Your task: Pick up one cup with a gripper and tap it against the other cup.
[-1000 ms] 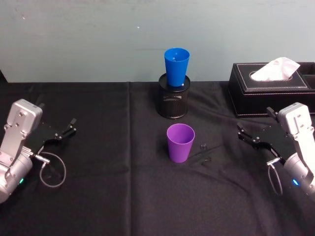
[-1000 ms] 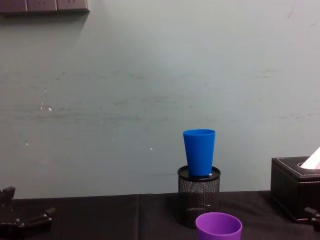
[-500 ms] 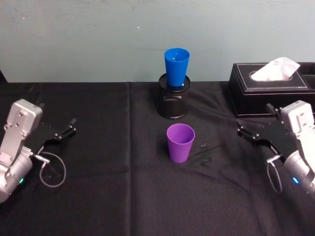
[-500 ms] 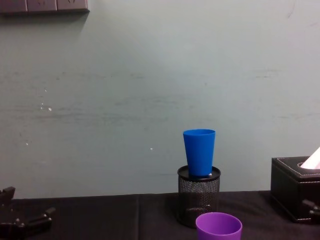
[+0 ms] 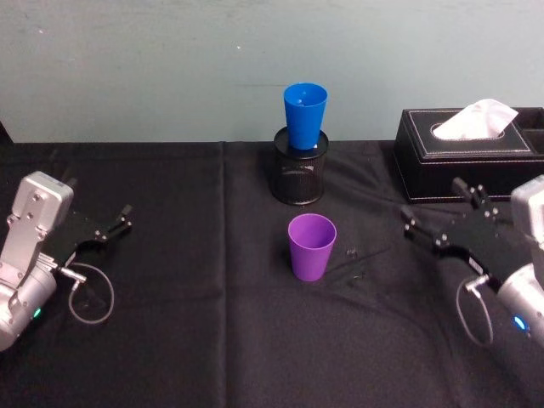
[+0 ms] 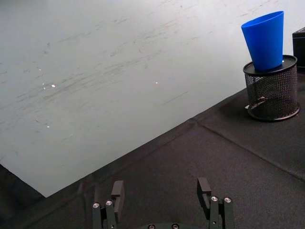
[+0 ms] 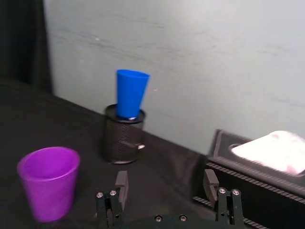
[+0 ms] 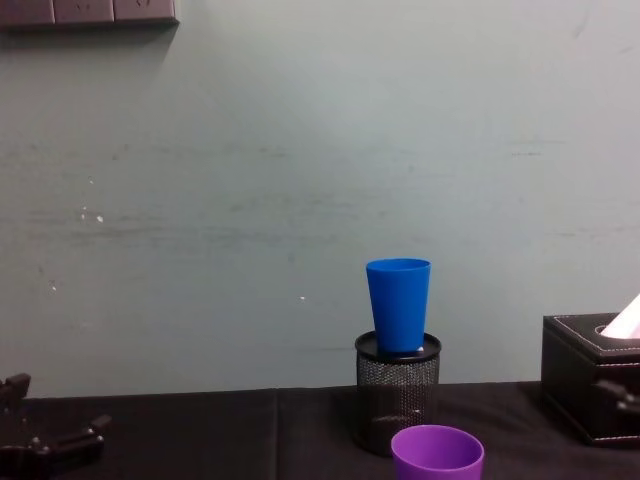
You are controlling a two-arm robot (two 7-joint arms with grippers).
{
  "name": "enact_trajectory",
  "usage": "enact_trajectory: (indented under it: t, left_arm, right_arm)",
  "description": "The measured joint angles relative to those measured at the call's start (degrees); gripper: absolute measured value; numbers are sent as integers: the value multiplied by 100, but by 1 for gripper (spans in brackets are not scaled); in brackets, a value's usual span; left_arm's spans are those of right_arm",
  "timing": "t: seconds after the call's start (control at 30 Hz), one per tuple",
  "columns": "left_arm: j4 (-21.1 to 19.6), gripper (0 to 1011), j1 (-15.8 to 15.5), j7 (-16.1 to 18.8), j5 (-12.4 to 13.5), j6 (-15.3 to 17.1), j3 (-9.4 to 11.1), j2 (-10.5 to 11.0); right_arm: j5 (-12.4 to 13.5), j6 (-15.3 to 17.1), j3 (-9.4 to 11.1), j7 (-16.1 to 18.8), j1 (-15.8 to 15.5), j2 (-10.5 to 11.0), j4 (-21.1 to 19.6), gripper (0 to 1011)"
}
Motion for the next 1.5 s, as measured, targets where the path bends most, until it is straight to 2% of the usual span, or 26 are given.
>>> enact_trajectory:
  t: [0.1,0.13,0.2,0.27,0.37,0.5,0.8,1.23,1.5]
  left_arm:
    - [0,1000,0,0,0,0,0,0]
    - [0,1000,-1,0,0,0,0,0]
    - [0,1000,0,0,0,0,0,0]
    - [0,1000,0,0,0,0,0,0]
    - [0,1000,-1,0,0,0,0,0]
    - [0,1000,0,0,0,0,0,0]
    - [0,1000,0,0,0,0,0,0]
    - [0,1000,0,0,0,0,0,0]
    - [0,1000,0,0,0,0,0,0]
  right_arm:
    - [251,-41,30,348,-168,69,-57,1003]
    - [363,-77,24,558,-234,99,-64,1003]
    - [447,-112,-9,775,-277,115,-62,1003]
    - [507,-150,-96,1062,-302,117,-26,1003]
    - [524,-173,-173,1265,-298,82,30,1003]
    - [501,-172,-337,1559,-184,-91,205,1003]
    - [367,-76,-525,1895,264,-531,732,1003]
    - [130,-19,-627,2176,827,-1038,1412,1003]
    - [13,-33,-627,2257,1047,-1282,1719,1003]
